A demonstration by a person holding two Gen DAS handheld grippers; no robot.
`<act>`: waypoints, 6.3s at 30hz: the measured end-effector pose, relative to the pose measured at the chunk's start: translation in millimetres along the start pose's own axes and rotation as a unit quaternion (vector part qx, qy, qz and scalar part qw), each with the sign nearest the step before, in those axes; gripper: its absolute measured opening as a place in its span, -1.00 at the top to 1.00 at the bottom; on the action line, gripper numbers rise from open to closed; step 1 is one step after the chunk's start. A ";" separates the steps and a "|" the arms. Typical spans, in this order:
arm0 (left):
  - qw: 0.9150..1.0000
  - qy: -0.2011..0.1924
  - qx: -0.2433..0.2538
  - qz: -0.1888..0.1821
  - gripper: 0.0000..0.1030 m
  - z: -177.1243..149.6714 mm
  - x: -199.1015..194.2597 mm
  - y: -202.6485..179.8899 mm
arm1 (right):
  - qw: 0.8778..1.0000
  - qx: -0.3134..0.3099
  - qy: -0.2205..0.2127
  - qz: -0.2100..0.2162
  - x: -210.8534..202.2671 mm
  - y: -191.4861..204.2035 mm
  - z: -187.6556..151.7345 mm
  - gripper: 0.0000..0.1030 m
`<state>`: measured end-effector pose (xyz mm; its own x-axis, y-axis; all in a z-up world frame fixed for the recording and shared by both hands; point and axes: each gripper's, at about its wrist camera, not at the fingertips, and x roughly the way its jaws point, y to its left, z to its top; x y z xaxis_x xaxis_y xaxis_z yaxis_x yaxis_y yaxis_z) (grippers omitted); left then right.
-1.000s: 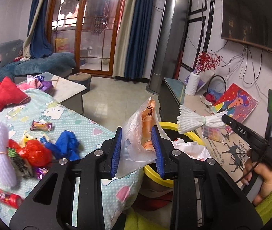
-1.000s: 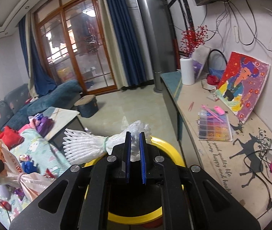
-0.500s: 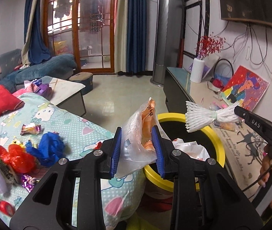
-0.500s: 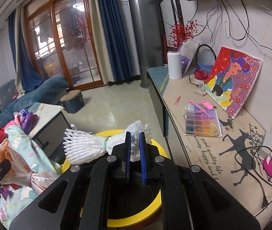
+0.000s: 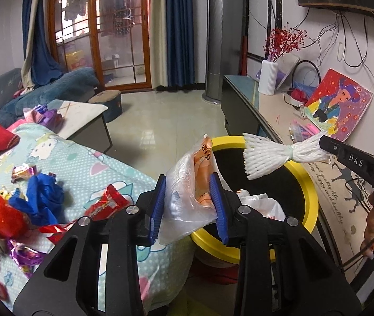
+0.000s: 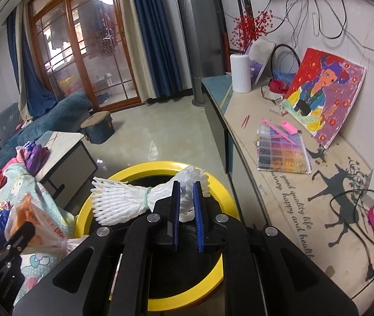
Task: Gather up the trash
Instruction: 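Open right tool to drop the net while left tool releases the bag into bin, then move both open tools back over the candy wrappers on the bed, then grasp the lavender foam net with left tool while right tool grasps purple wrapper, then carry the purple wrapper over the bin with right tool while left tool carries the net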
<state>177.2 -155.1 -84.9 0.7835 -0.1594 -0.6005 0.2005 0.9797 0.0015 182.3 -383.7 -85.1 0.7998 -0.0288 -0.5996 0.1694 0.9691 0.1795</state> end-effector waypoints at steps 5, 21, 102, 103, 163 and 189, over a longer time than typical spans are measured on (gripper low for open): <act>1.000 0.007 -0.006 -0.018 0.26 -0.4 3.7 1.0 | 1.000 0.006 0.013 0.007 4.9 0.1 -1.8 0.61; 0.997 -0.038 -0.068 -0.017 -0.78 5.8 -32.5 27.5 | 0.999 0.010 -0.018 0.045 -21.5 13.2 3.5 0.04; 0.929 -0.048 -0.313 0.192 -0.63 -52.5 -124.6 282.9 | 0.864 -0.358 0.105 0.338 -47.1 308.2 -109.3 0.20; 0.927 -0.043 -0.320 0.189 -0.57 -54.2 -121.6 286.4 | 0.862 -0.361 0.111 0.338 -43.6 310.7 -110.9 0.26; 0.962 -0.110 -0.250 0.000 0.61 -3.3 -163.8 189.7 | 0.905 -0.209 0.162 0.334 -70.2 185.7 -42.4 0.77; 0.984 -0.070 -0.138 -0.084 0.61 7.9 -121.2 85.9 | 0.968 -0.077 0.062 0.231 -45.3 95.1 17.3 0.77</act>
<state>104.1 -52.6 -5.7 0.8307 -0.3178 -0.4570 0.1821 0.9310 -0.3164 172.1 -294.6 -27.4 0.6931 0.4364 -0.5737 -0.2849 0.8970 0.3381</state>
